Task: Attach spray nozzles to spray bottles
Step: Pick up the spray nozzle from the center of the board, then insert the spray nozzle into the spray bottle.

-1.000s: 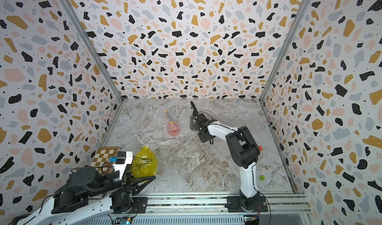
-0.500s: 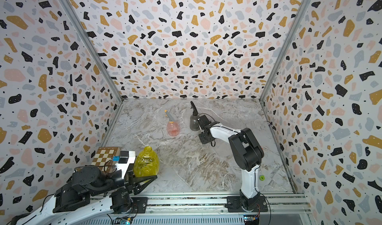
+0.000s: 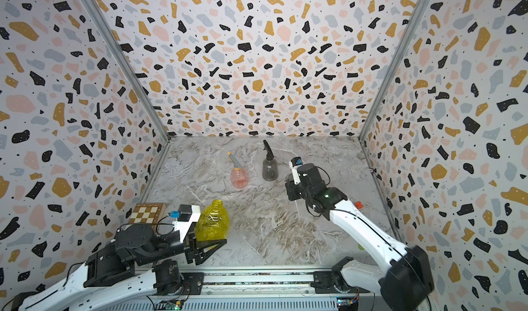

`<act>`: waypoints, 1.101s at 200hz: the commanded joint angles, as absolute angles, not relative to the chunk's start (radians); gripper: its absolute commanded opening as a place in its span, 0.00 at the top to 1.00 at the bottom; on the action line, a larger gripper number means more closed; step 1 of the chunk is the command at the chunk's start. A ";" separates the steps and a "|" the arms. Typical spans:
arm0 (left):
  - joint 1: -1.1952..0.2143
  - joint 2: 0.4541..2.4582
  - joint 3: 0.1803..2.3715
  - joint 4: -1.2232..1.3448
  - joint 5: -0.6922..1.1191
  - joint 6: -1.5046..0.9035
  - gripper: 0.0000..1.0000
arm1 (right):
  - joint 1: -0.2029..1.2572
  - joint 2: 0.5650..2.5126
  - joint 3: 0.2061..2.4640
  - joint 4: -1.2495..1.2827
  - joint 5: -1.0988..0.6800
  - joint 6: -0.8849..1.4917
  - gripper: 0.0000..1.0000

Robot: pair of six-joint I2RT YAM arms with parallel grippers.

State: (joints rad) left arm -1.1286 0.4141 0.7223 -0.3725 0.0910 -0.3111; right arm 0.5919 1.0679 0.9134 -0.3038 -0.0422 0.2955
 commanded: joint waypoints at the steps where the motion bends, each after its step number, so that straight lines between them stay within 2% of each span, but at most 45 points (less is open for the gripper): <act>1: -1.130 0.455 0.690 -0.222 0.093 -0.313 1.00 | 0.620 0.917 0.920 -0.201 -0.157 0.337 0.83; 39: -1.131 0.557 0.668 -0.075 0.140 -0.282 1.00 | 0.711 0.803 1.018 -0.078 -0.288 0.338 0.83; 83: -1.131 0.614 0.618 0.078 0.243 -0.243 1.00 | 0.862 0.815 1.155 0.088 -0.344 0.327 0.83; 157: -1.131 0.618 0.562 0.172 0.336 -0.234 1.00 | 0.971 0.853 1.185 0.358 -0.332 0.334 0.85; 220: -1.131 0.610 0.559 0.174 0.379 -0.225 1.00 | 1.084 0.932 1.233 0.418 -0.310 0.280 0.86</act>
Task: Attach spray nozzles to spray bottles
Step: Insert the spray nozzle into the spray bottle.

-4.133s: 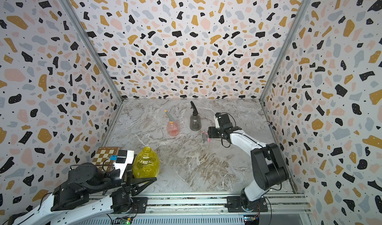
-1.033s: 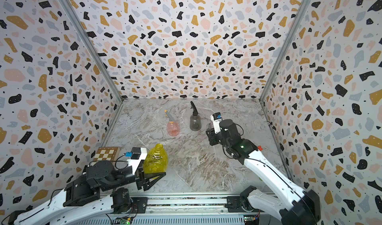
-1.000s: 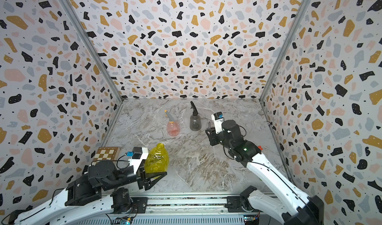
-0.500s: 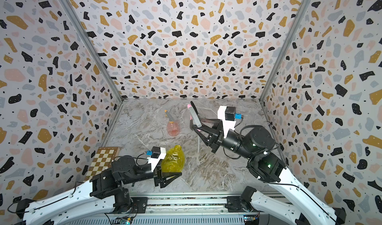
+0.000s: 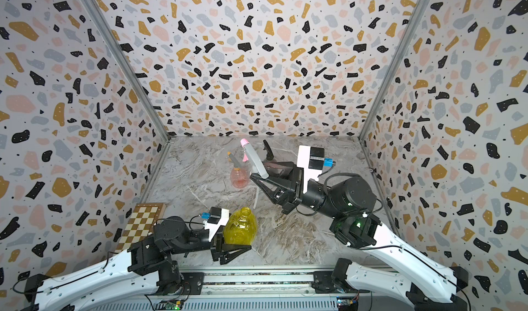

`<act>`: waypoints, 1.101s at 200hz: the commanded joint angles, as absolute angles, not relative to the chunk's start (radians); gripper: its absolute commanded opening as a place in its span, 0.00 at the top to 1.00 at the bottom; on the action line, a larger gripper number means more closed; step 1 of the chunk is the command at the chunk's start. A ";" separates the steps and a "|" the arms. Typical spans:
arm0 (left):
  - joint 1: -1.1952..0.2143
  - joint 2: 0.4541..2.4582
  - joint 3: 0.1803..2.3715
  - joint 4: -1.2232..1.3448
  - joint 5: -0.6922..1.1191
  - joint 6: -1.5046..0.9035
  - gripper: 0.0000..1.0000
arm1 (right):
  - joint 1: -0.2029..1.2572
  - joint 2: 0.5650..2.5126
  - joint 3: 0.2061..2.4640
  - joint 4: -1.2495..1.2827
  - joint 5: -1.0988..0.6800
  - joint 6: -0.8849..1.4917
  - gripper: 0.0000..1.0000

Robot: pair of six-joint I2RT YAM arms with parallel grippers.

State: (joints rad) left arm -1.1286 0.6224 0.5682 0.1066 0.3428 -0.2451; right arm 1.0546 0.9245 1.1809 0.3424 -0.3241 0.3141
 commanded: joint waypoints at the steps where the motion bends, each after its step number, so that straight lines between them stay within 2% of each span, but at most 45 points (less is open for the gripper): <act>1: -1.131 0.609 0.559 0.175 0.379 -0.225 1.00 | 1.085 0.932 1.234 0.419 -0.308 0.279 0.86; 129: -1.131 0.571 0.560 0.186 0.379 -0.218 1.00 | 1.172 0.965 1.218 0.416 -0.295 0.244 0.87; 220: -1.131 0.559 0.603 0.253 0.346 -0.261 1.00 | 1.208 0.933 1.028 0.525 -0.303 0.296 0.88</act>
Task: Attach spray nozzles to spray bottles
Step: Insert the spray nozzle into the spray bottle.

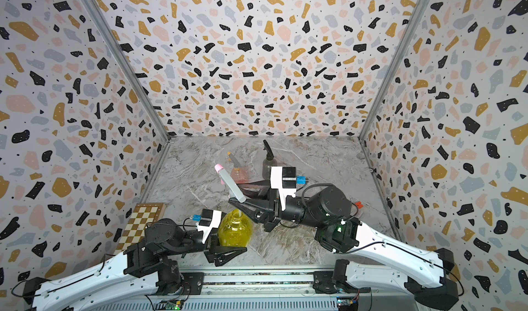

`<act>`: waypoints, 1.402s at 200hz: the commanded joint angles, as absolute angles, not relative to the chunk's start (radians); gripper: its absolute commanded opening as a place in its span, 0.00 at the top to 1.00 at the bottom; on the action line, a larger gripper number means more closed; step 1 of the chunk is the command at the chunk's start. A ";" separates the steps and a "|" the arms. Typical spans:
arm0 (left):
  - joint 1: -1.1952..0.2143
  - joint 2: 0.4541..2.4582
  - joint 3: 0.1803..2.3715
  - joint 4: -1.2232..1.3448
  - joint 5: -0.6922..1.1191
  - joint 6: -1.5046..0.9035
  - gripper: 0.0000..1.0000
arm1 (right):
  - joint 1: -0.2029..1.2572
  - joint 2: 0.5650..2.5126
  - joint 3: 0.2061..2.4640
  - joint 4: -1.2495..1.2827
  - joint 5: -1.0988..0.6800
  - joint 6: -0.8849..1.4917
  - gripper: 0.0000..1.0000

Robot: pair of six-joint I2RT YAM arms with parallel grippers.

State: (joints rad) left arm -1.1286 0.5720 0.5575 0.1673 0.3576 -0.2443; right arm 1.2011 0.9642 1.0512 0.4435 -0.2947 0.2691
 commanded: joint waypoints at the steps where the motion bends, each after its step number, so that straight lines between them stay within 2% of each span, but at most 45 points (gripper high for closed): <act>1: -1.131 0.558 0.605 0.253 0.345 -0.261 1.00 | 1.209 0.933 1.027 0.525 -0.303 0.296 0.88; 68: -1.131 0.545 0.630 0.242 0.329 -0.275 1.00 | 1.224 0.914 0.959 0.534 -0.295 0.290 0.86; 177: -1.131 0.558 0.641 0.238 0.380 -0.278 1.00 | 1.239 0.962 0.995 0.517 -0.258 0.273 0.85; 280: -1.131 0.537 0.631 0.227 0.357 -0.272 1.00 | 1.240 0.988 1.025 0.524 -0.340 0.302 0.84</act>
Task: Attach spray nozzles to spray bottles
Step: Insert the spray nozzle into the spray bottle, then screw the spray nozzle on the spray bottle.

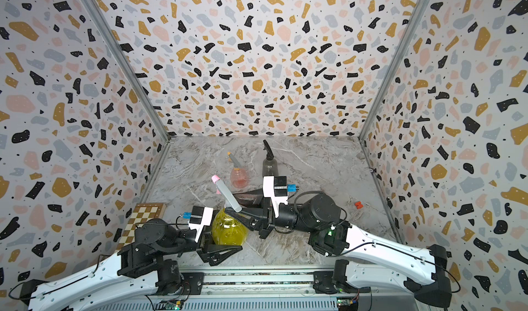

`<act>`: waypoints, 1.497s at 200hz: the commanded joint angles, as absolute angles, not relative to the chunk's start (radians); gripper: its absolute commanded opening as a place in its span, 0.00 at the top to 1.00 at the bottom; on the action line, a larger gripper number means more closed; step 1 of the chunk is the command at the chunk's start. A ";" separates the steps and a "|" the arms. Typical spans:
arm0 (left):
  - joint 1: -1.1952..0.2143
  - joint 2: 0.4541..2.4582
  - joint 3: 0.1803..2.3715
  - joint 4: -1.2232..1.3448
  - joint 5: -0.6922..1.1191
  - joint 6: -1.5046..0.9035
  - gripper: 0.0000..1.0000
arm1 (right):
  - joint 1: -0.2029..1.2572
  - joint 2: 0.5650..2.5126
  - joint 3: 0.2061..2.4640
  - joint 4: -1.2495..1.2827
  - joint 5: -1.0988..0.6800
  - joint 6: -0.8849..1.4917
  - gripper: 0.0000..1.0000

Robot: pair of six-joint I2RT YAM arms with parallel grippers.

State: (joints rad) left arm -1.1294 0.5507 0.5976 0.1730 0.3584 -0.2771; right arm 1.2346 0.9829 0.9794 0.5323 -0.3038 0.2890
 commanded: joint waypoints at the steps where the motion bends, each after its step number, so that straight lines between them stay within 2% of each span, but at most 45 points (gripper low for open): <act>1: -1.131 0.536 0.632 0.227 0.359 -0.272 1.00 | 1.241 0.988 1.025 0.523 -0.341 0.302 0.84; 46: -1.131 0.523 0.650 0.193 0.364 -0.252 1.00 | 1.253 0.976 1.026 0.441 -0.311 0.285 0.76; 72: -1.130 0.508 0.658 0.161 0.369 -0.236 1.00 | 1.270 0.964 1.072 0.314 -0.284 0.251 0.67; 106: -1.131 0.490 0.658 0.144 0.381 -0.221 1.00 | 1.293 0.934 1.117 0.171 -0.279 0.220 0.44; 133: -1.131 0.490 0.661 0.137 0.400 -0.212 1.00 | 1.300 0.926 1.157 0.078 -0.283 0.215 0.36; 183: -1.131 0.485 0.667 0.110 0.460 -0.201 1.00 | 1.300 0.934 1.306 -0.150 -0.331 0.171 0.26; 210: -1.131 0.485 0.673 0.091 0.496 -0.199 1.00 | 1.299 0.928 1.366 -0.257 -0.275 0.141 0.23; 257: -1.131 0.482 0.667 0.105 0.569 -0.200 1.00 | 1.287 0.902 1.340 -0.253 -0.250 0.130 0.14; 299: -1.131 0.495 0.670 0.107 0.600 -0.208 1.00 | 1.243 0.922 1.344 -0.222 -0.367 0.137 0.11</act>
State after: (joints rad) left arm -1.1294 0.4919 0.6350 0.0673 0.5537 -0.2195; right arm 1.2613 0.9154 1.3350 -0.2329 -0.3050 0.1444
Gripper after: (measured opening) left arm 0.805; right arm 0.888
